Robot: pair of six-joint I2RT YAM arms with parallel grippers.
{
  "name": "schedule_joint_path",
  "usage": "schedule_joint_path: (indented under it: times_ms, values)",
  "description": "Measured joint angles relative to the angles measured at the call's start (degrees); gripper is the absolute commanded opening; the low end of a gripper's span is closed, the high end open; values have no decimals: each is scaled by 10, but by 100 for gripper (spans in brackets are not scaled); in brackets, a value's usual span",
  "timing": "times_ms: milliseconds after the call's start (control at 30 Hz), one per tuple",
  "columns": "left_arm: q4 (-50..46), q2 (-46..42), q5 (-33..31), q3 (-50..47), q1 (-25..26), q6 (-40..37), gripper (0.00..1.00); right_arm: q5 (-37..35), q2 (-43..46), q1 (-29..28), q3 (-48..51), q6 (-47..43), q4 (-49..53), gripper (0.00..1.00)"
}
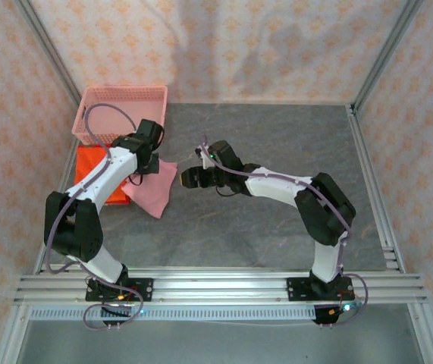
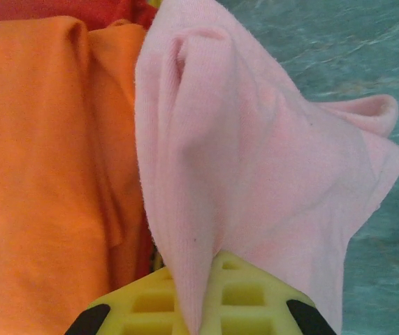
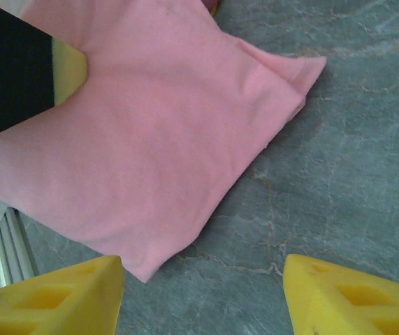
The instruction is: Fold and stack the t-shirts
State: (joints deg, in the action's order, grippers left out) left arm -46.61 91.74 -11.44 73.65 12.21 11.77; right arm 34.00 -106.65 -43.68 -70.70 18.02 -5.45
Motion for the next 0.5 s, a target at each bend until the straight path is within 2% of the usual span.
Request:
schedule_joint_path:
  times_ms: [167, 333, 500]
  values:
    - [-26, -14, -30, 9, -26, -25, 0, 18, 1, -3, 3, -7, -26, 63]
    - [-26, -50, -29, 10, -70, -53, 0, 23, 2, -24, 3, -16, -39, 63]
    - [-26, -75, -21, 30, -83, -76, 0, 34, 2, -34, 0, -16, -42, 63]
